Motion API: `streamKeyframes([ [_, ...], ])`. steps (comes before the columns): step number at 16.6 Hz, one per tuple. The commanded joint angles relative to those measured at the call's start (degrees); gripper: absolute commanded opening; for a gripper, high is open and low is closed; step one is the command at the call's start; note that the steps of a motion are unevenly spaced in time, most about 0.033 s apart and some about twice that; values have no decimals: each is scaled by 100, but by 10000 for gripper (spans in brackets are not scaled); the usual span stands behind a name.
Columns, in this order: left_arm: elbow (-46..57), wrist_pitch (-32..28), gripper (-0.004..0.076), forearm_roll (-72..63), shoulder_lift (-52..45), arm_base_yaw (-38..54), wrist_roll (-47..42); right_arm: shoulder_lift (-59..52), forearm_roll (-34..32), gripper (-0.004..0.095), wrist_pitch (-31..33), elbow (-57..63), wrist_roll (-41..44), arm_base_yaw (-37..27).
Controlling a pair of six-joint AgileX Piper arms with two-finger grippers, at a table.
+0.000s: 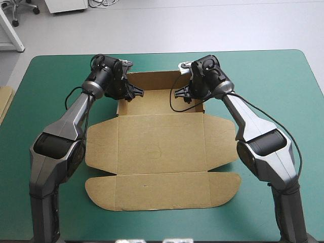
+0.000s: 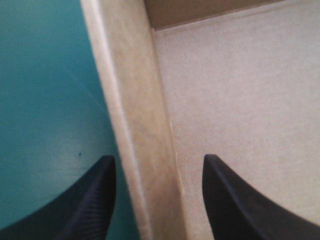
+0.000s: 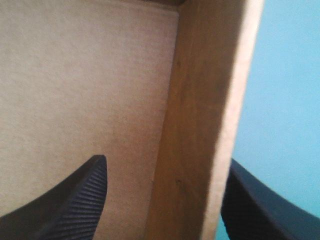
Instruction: Fold the box
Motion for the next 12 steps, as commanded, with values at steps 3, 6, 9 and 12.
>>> streamKeyframes([
  [3, -966, 361, 400, 121, -454, -42, 87, -658, -187, 620, 49, -642, -165, -36],
  [6, -987, 361, 400, 172, -773, -42, 87, -1020, -448, 620, 49, -661, -262, -36],
  [9, -961, 361, 396, 221, -1196, -42, 323, -1399, -491, 583, 60, -661, -597, -36],
  [12, -524, 361, 321, 748, -1892, -42, 481, -2153, -610, 257, 60, -320, -1041, -36],
])
